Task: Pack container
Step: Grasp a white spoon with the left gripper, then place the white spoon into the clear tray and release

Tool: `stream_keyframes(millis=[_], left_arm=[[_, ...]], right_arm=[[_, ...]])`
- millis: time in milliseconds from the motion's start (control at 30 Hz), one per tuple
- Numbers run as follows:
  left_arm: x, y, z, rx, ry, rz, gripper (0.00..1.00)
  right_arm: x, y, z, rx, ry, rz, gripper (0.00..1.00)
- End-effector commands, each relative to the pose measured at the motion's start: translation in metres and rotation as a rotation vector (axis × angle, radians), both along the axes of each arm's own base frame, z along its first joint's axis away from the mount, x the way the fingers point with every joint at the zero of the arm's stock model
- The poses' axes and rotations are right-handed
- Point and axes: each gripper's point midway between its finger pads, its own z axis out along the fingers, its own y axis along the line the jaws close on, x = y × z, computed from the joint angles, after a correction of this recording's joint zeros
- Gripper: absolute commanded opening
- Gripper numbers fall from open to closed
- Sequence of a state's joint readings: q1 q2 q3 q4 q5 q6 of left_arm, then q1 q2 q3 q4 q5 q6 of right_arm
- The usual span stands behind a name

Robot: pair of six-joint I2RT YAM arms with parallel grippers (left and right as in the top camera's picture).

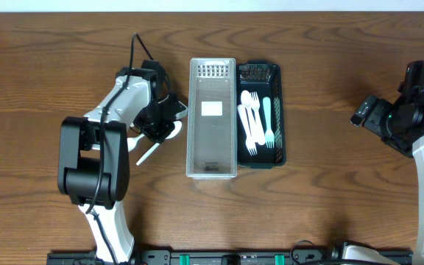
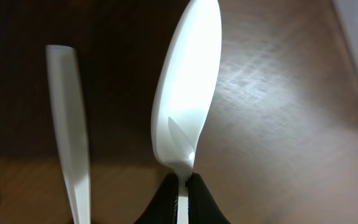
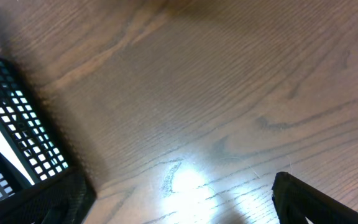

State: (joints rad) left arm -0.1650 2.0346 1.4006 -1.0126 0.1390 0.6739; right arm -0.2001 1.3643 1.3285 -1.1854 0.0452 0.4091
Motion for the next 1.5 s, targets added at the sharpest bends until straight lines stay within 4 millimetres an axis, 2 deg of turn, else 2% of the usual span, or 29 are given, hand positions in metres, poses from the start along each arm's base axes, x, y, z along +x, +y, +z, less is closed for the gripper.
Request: stream_keyframes(millis=[0, 233, 367, 467, 567, 633, 733, 1000, 1067, 1100, 1167, 1267, 1367, 1467], left_arm=[[0.016, -0.008, 0.043, -0.021, -0.12, 0.013, 0.06], [0.017, -0.009, 0.12, -0.06, -0.324, 0.058, 0.06], [0.016, -0.012, 0.156, -0.106, -0.423, 0.194, 0.06], [0.011, -0.035, 0.18, -0.259, -0.425, 0.356, 0.06], [0.009, -0.062, 0.194, -0.406, -0.359, 0.554, 0.06], [0.009, -0.075, 0.195, -0.439, -0.322, 0.645, 0.06], [0.009, -0.095, 0.185, -0.452, -0.295, 0.653, 0.06], [-0.006, -0.141, 0.132, -0.373, -0.145, 0.584, 0.07], [-0.008, -0.146, 0.119, -0.351, -0.116, 0.575, 0.16], [-0.008, -0.147, 0.113, -0.34, -0.103, 0.574, 0.25], [-0.007, -0.147, 0.107, -0.328, -0.091, 0.576, 0.34], [-0.001, -0.139, 0.114, -0.337, -0.106, 0.601, 0.53], [0.008, -0.122, 0.139, -0.359, -0.144, 0.644, 0.56], [0.009, -0.096, 0.159, -0.369, -0.195, 0.636, 0.63]], right_arm=[[-0.001, -0.004, -0.002, -0.011, 0.009, -0.007, 0.99], [-0.002, -0.004, -0.002, -0.01, 0.011, -0.007, 0.99], [-0.002, -0.004, -0.002, -0.01, 0.011, -0.007, 0.99], [-0.002, -0.004, -0.002, -0.01, 0.012, -0.007, 0.99], [-0.002, -0.004, -0.002, -0.01, 0.012, -0.007, 0.99], [-0.002, -0.004, -0.002, -0.01, 0.012, -0.007, 0.99], [-0.002, -0.004, -0.002, -0.01, 0.013, -0.007, 0.99], [-0.002, -0.004, -0.002, -0.01, 0.011, -0.007, 0.99], [-0.002, -0.004, -0.002, -0.01, 0.011, -0.007, 0.99], [-0.002, -0.004, -0.002, -0.01, 0.012, -0.007, 0.99], [-0.002, -0.004, -0.002, -0.01, 0.013, -0.007, 0.99], [-0.004, -0.004, -0.003, -0.008, 0.019, -0.007, 0.99], [-0.005, -0.004, -0.003, -0.007, 0.024, -0.007, 0.99], [-0.006, -0.003, -0.003, -0.007, 0.027, -0.007, 0.99]])
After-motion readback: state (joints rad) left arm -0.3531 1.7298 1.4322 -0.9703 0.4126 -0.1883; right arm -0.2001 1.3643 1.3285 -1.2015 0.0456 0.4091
